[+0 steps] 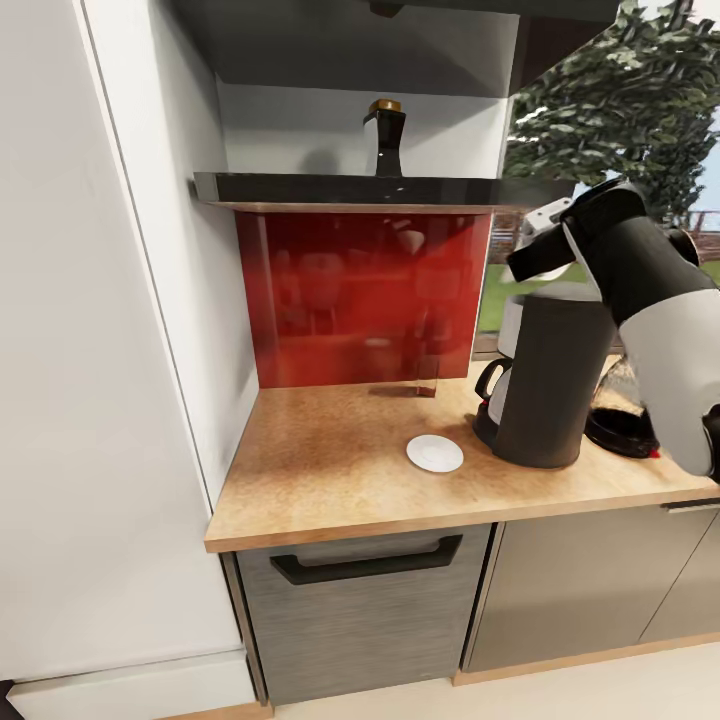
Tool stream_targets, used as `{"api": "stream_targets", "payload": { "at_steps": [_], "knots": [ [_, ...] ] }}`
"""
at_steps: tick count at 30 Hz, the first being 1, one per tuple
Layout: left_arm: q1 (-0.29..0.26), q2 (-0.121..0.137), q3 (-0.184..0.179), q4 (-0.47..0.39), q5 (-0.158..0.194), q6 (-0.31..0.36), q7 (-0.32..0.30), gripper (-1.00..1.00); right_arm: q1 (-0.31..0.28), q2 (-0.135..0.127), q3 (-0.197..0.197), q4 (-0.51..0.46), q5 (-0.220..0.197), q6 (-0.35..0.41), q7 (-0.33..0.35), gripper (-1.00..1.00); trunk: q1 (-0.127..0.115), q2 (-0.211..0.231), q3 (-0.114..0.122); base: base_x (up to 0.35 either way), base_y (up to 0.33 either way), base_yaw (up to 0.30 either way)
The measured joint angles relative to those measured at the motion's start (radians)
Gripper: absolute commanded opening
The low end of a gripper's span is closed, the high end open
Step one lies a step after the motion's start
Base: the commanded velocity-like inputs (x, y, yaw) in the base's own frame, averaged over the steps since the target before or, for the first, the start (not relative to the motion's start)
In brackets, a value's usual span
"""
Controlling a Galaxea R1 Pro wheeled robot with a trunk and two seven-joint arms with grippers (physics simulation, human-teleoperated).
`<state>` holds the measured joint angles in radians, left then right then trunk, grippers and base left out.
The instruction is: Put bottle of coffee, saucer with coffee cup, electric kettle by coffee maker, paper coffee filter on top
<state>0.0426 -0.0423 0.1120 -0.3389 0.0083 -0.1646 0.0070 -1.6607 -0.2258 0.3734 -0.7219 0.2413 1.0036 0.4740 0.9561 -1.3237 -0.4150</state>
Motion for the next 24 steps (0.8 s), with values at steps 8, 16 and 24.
{"api": "stream_targets", "payload": {
  "at_steps": [8,16,24],
  "knots": [
    [0.000,0.000,0.000,0.000,0.000,0.000,0.000,1.00,-0.070,0.002,0.016,0.114,0.114,0.000,0.041,-1.00,0.000,0.000,0.000,0.000,0.000,0.000],
    [0.000,0.000,0.000,0.000,-0.001,0.000,0.000,1.00,-0.118,0.007,0.018,0.150,0.200,0.000,0.097,-1.00,0.000,0.000,0.000,0.000,0.000,0.000],
    [0.000,0.000,0.000,0.000,-0.001,0.000,0.000,1.00,-0.129,0.009,0.018,0.174,0.214,0.000,0.099,-1.00,0.000,0.000,0.000,0.000,0.000,0.000]
  ]
}}
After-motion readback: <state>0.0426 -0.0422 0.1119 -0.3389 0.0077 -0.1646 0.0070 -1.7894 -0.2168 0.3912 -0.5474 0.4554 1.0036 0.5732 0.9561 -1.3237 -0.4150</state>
